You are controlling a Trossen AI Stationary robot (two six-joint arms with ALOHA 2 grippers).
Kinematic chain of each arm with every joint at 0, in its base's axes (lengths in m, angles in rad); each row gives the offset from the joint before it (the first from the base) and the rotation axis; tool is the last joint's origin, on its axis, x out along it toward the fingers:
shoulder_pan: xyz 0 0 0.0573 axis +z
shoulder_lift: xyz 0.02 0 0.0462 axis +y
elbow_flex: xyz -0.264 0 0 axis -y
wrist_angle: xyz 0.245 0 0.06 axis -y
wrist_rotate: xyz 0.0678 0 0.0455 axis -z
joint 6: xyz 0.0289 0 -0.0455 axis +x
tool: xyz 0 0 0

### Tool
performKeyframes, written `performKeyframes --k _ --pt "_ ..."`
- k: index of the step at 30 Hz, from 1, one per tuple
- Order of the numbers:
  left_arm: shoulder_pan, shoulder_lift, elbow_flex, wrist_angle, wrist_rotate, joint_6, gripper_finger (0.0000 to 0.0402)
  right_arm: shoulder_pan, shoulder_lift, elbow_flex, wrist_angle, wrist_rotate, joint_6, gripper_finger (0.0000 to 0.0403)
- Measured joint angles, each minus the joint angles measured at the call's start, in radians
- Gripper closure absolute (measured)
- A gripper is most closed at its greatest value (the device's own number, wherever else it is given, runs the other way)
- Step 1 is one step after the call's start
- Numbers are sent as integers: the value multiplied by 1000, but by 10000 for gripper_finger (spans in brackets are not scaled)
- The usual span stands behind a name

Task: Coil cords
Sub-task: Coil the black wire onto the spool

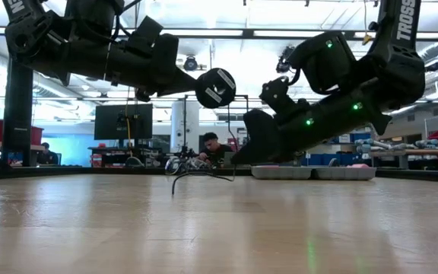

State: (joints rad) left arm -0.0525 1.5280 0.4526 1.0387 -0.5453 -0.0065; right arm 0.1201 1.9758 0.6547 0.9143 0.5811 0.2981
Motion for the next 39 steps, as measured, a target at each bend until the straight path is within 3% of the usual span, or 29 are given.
performKeyframes --k 17,30,39 --pt "0 0 0 19 0 2 401 -18 1 0 -49 0 24 328" --pt "0 0 0 65 35 2 401 -48 2 0 -16 -71 26 377" --pt "0 0 0 64 35 2 401 -59 2 0 11 -138 51 353"
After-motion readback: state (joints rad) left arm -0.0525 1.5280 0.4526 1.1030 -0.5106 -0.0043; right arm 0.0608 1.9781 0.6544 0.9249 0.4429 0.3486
